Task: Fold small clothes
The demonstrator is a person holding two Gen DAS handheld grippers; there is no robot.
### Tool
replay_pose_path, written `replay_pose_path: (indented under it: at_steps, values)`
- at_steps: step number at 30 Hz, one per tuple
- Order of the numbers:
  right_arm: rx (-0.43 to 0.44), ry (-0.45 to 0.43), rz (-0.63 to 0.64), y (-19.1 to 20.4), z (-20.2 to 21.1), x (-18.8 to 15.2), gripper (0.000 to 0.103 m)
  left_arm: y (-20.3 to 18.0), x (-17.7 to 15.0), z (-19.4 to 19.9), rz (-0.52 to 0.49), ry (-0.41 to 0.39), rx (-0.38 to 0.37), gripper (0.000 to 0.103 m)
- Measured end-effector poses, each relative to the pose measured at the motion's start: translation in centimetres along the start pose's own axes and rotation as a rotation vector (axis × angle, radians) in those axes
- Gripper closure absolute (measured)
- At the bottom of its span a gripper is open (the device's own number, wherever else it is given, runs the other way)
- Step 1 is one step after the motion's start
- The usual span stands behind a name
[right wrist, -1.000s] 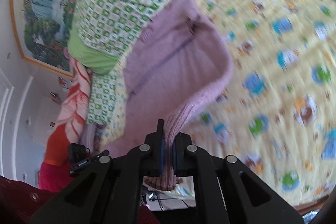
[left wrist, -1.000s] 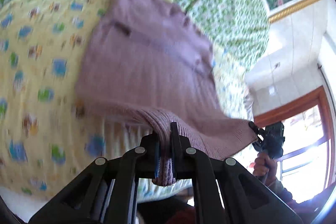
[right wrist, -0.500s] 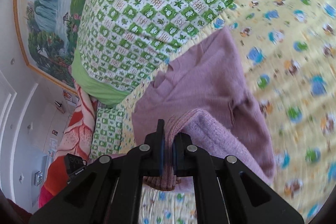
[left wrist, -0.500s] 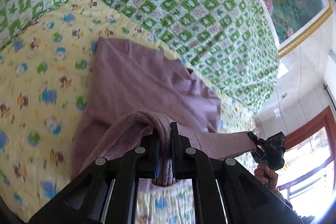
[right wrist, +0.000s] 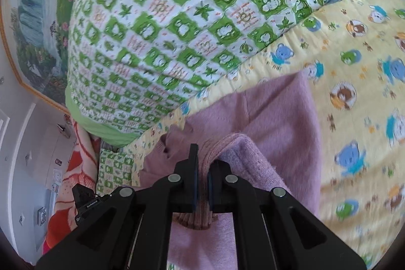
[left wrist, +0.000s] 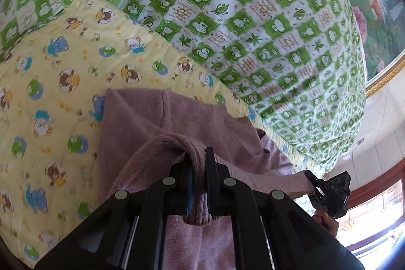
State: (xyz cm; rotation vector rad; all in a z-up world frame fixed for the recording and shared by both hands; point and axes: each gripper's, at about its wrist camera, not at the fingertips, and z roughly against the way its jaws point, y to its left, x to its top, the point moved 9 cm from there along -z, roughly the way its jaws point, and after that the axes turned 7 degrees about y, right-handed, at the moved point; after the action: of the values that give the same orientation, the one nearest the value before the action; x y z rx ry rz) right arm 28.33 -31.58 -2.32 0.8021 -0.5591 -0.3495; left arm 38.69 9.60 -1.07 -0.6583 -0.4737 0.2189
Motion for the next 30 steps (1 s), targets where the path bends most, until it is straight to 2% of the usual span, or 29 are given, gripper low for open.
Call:
replay_pose_path:
  at_steps: [4,7,11,15,23,26,29,30]
  values:
    - [-0.014,-0.007,-0.018,-1.3,-1.2,1.9,0.096,0.4,1.9,-2.0,0.002,-0.006,0.016,0.097]
    - [-0.064,0.016,-0.022,-2.7,-2.9,2.3,0.096,1.7,2.9,-4.1,0.028,0.001,0.030,0.097]
    - [-0.088,0.029,-0.040,-4.0,-4.6,2.7,0.096,3.3,3.4,-6.8,0.042,0.024,0.062,0.097]
    - [-0.133,0.035,-0.037,-4.8,-5.5,2.9,0.096,3.8,3.7,-7.7,0.047,0.020,0.071,0.097]
    - [-0.154,0.010,-0.077,-5.1,-5.6,3.0,0.094,3.4,3.7,-7.3,0.059,0.018,0.088,0.096]
    - [-0.148,0.029,-0.123,-4.9,-5.5,2.9,0.090,2.4,3.7,-5.7,0.020,0.010,0.110,0.093]
    - [-0.141,0.007,-0.142,-4.5,-4.2,3.2,0.088,2.0,4.0,-3.7,0.014,-0.029,0.141,0.087]
    - [-0.158,-0.004,-0.136,-4.3,-3.7,3.4,0.083,1.9,4.2,-2.9,0.010,-0.051,0.153,0.083]
